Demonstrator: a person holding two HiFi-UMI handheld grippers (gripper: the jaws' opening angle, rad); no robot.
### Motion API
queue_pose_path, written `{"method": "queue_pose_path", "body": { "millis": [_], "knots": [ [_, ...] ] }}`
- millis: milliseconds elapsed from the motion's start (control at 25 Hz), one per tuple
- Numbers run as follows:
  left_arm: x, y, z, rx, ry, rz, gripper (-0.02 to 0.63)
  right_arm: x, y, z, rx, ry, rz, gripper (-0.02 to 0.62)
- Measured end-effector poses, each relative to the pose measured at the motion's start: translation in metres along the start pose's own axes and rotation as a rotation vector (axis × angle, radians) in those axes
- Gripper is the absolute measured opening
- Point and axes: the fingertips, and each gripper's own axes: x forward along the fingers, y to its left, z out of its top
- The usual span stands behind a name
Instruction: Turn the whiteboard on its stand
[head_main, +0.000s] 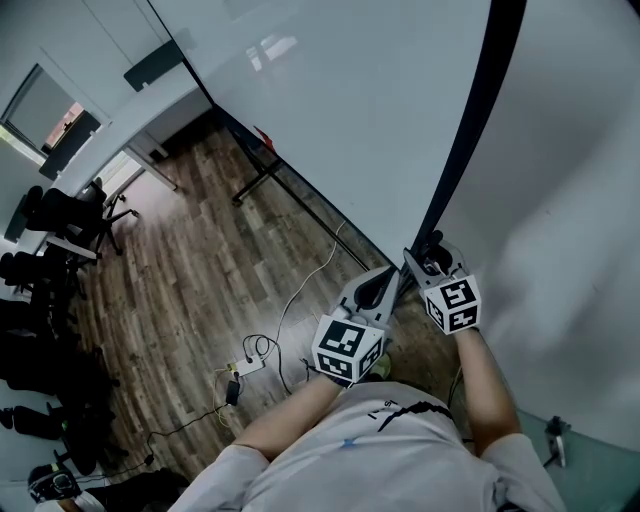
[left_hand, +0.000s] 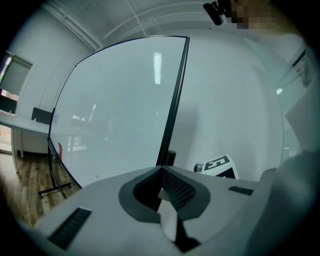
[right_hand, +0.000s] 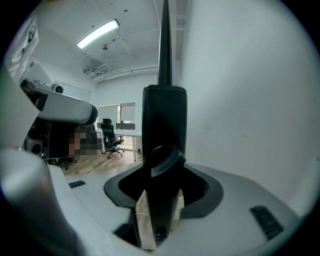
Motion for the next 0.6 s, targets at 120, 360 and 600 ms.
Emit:
{"method": "queue_pose_path", "body": {
  "millis": [120,360,600],
  "knots": [
    [0.002,0.0,-0.001,0.0,0.003,-0.002,0.012,0.002,0.0,-0.002,-0.008,0.018,-0.01,0.184],
    [0.0,0.0,0.001,0.003,0.002,-0.002,0.012,-0.008,0.0,-0.003,-0.005,0.043,-0.037,0.189],
    [0.0,0.0,0.001,0.007,0.009,-0.007,0.012,-0.032,-0.001,-0.004,0.025,0.051,-0.068,0.19]
  ]
}}
